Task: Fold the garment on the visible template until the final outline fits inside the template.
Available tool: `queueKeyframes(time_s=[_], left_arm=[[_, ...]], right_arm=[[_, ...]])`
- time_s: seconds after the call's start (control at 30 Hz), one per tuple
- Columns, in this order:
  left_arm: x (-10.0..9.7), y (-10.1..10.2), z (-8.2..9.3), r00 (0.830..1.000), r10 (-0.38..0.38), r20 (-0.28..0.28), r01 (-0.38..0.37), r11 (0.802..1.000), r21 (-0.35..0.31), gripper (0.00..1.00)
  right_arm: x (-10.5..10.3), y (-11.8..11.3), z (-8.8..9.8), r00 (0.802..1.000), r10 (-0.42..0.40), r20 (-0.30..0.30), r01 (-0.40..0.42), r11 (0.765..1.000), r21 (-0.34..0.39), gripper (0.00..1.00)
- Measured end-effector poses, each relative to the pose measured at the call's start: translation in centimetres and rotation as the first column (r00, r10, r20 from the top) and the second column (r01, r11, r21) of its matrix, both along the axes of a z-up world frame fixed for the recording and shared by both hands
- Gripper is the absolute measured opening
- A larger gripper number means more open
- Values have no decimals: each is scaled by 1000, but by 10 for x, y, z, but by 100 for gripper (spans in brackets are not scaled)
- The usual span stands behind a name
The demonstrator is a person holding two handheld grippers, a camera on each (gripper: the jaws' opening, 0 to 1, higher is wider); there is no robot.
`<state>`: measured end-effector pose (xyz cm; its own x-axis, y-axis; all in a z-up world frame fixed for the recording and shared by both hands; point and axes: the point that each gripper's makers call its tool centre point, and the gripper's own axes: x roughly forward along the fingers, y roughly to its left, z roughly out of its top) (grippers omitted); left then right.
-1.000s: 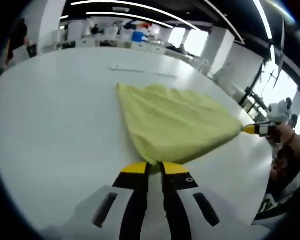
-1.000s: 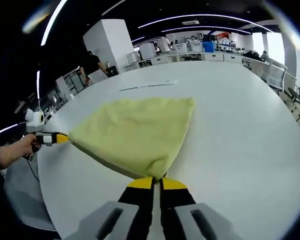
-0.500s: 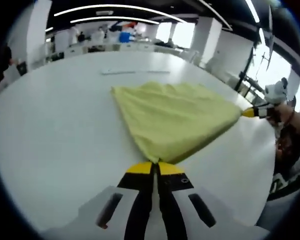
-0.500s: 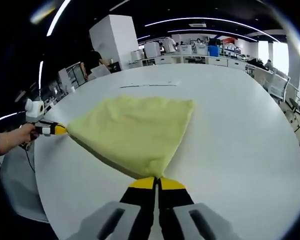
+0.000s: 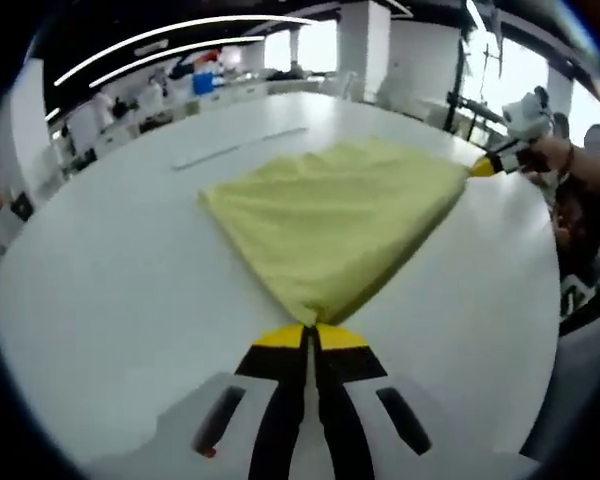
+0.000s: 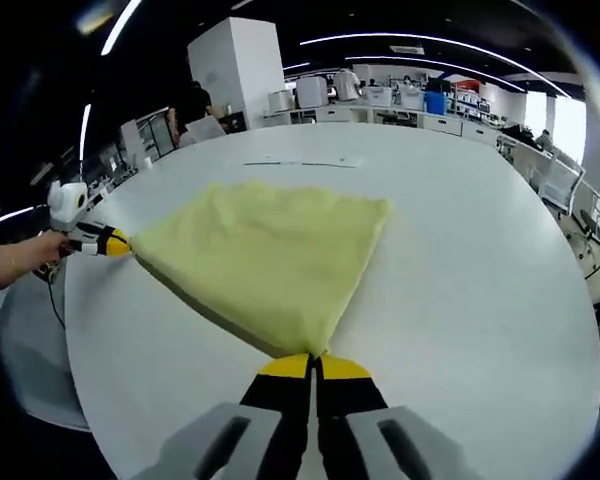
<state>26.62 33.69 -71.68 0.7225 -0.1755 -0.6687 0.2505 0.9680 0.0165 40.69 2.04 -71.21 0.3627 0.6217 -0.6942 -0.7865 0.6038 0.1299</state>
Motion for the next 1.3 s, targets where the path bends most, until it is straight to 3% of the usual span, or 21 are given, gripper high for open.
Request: queueKeyframes(time_s=[0.87, 1.3], left_arm=[[-33, -8, 2, 989, -145, -9, 144, 989, -28, 0], [-40, -8, 1, 990, -139, -26, 139, 990, -33, 0]], right_arm=[[-31, -8, -7, 996, 25, -82, -26, 1000, -5, 0], [-41, -10, -7, 995, 32, -98, -32, 999, -2, 0]])
